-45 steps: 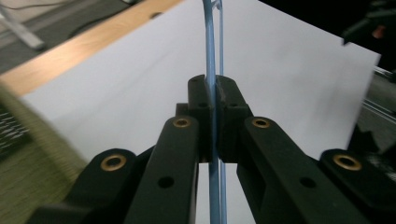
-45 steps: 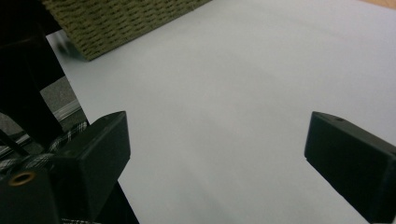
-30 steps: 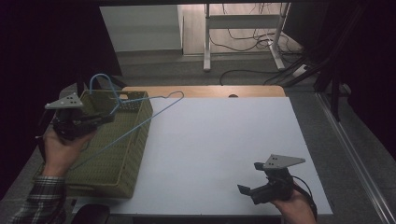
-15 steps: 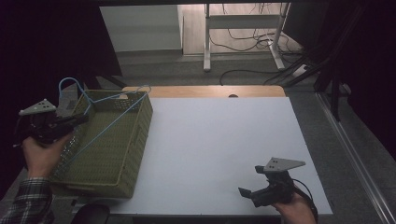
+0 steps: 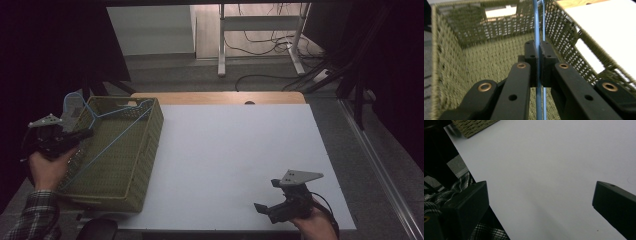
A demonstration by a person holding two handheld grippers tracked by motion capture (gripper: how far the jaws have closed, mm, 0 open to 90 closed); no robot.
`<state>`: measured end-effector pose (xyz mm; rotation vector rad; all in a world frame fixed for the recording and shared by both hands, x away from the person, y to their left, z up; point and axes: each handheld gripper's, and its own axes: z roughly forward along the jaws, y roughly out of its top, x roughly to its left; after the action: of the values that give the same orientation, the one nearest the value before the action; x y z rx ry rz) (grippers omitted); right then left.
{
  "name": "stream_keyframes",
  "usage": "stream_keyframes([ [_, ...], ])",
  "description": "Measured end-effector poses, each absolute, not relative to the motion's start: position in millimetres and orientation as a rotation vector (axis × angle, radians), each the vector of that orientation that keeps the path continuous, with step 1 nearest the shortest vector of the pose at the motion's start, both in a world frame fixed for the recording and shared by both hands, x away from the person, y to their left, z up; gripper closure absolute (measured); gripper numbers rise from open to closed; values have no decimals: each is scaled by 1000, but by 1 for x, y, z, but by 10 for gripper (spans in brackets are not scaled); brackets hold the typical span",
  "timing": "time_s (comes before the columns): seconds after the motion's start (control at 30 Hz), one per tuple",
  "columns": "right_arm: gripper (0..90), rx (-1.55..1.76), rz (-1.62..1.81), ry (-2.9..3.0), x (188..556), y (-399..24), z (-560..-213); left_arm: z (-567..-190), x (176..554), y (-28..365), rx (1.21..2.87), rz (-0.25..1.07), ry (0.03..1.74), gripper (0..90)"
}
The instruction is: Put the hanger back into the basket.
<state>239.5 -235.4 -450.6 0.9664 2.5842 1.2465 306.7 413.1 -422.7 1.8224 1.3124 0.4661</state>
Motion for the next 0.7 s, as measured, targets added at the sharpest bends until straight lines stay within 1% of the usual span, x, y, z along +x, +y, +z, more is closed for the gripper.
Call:
stream_keyframes([
  [0.27, 6, 956, 1228, 2603, 240, -234, -453, -445, 314, 416, 1829, 403, 1379, 871],
  [0.3, 6, 957, 1225, 2607, 240, -234, -454, -450, 315, 417, 1858, 418, 1412, 869],
  [0.4, 6, 959, 1220, 2609, 240, -234, -454, -451, 318, 415, 1894, 422, 1448, 863],
  [0.47, 6, 955, 1220, 2610, 240, -234, -454, -451, 320, 412, 1906, 466, 1463, 846],
  [0.5, 6, 952, 1219, 2610, 240, -234, -454, -451, 320, 412, 1898, 466, 1464, 770],
  [0.53, 6, 952, 1219, 2610, 240, -234, -454, -450, 320, 412, 1886, 478, 1463, 770],
  [0.57, 6, 952, 1220, 2609, 240, -234, -454, -448, 319, 412, 1871, 496, 1465, 711],
  [0.63, 6, 961, 1219, 2607, 240, -235, -454, -445, 317, 413, 1855, 494, 1459, 547],
  [0.67, 6, 961, 1219, 2607, 240, -235, -454, -444, 316, 413, 1857, 503, 1461, 547],
  [0.7, 6, 959, 1219, 2606, 240, -235, -454, -443, 315, 413, 1857, 509, 1465, 495],
])
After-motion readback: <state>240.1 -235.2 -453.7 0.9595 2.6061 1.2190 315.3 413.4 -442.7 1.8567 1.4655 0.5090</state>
